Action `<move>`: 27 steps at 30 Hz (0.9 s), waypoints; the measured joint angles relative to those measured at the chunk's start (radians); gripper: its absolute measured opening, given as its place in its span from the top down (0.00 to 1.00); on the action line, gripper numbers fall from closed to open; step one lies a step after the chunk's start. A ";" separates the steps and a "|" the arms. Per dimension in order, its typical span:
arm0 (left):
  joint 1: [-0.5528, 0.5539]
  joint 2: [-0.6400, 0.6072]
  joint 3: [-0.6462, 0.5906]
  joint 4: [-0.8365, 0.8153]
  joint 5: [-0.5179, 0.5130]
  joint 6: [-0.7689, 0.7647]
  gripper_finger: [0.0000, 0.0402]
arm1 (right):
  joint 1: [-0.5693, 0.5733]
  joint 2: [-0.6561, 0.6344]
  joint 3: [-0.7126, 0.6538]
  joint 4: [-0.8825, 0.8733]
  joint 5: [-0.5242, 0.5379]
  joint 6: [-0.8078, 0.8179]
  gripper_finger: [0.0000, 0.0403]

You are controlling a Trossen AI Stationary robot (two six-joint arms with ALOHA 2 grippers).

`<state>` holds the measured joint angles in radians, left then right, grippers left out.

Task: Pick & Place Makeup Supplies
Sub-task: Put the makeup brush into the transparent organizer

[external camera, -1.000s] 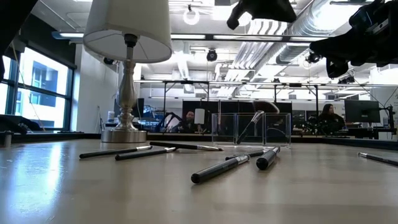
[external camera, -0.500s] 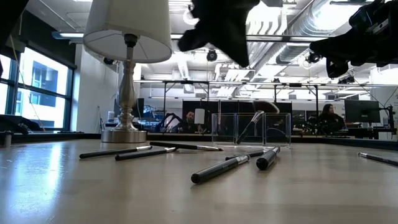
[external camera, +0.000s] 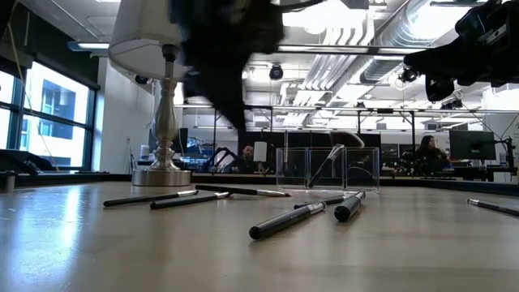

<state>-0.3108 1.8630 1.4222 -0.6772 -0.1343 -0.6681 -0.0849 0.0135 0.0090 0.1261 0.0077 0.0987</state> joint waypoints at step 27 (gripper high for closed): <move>-0.056 -0.424 -0.557 0.293 -0.031 0.144 1.00 | 0.363 1.020 0.719 -0.535 0.476 0.870 1.00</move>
<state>-0.3664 1.4395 0.8654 -0.3841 -0.1658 -0.5245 0.2782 1.0331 0.7282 -0.4091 0.4834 0.9684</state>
